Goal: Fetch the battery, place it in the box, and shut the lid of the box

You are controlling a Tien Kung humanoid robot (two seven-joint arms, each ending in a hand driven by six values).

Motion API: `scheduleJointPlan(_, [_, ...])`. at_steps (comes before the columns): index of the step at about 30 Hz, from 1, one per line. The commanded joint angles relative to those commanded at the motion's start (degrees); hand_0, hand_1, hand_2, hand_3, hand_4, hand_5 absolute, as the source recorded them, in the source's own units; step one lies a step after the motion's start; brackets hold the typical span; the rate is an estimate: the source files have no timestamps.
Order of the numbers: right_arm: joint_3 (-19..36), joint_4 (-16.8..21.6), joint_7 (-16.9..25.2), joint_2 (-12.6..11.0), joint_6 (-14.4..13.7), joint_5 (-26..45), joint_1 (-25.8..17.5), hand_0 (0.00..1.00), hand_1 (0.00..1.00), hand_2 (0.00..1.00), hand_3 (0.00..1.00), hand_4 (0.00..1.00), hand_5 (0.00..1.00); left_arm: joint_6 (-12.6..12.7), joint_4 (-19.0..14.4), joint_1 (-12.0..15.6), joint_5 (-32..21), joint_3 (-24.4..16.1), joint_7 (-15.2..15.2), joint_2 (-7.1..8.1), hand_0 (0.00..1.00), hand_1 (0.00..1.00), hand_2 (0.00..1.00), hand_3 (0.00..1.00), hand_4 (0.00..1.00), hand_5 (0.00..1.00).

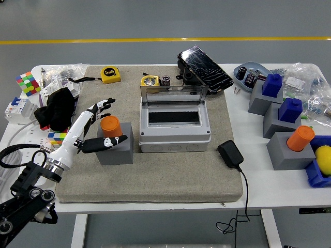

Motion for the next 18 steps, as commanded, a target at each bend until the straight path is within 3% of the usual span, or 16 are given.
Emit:
scheduleJointPlan(4, [0.15,0.08,0.00,-0.07,-0.01,-0.13,0.13,0.669,0.660,0.620,0.531,0.900,0.480,0.43,1.51,-1.66,-3.51,2.77,-2.71,-0.22,0.646,0.786,0.866,0.827,0.998,0.074])
scheduleJointPlan(5, [0.14,0.08,-0.01,-0.08,-0.01,-0.14,0.15,0.669,0.659,0.620,0.531,0.901,0.480,0.48,1.68,-1.85,-3.91,3.05,-2.97,-0.27,0.624,0.702,0.772,0.770,0.998,0.013])
scheduleJointPlan(10, [-0.38,0.06,-0.06,-0.12,0.04,0.22,0.16,0.669,0.659,0.620,0.531,0.901,0.480,0.95,3.73,-4.47,-8.67,6.98,-6.01,-1.15,0.624,0.702,0.772,0.770,0.998,0.013])
scheduleJointPlan(11, [-0.49,0.07,-0.06,-0.11,0.06,0.28,0.18,0.668,0.660,0.620,0.531,0.900,0.480,1.08,4.08,-5.03,-9.90,7.89,-6.85,-1.42,0.572,0.581,0.647,0.702,0.998,0.002])
scheduleJointPlan(16, [-0.73,0.13,-0.04,-0.05,0.07,0.34,0.31,0.668,0.660,0.620,0.531,0.900,0.480,1.29,5.53,-7.01,-15.19,11.11,-9.43,-2.54,0.572,0.581,0.647,0.702,0.998,0.002])
scheduleJointPlan(17, [-0.74,0.15,-0.03,-0.03,0.06,0.34,0.34,0.668,0.660,0.620,0.531,0.900,0.480,1.35,5.82,-7.32,-16.02,11.58,-9.90,-2.72,0.405,0.334,0.419,0.436,0.998,0.002])
scheduleJointPlan(18, [-0.72,0.18,-0.03,-0.02,0.05,0.31,0.36,0.668,0.660,0.620,0.531,0.900,0.480,1.41,6.21,-7.72,-17.05,12.14,-10.42,-2.95,0.405,0.334,0.419,0.436,0.998,0.002])
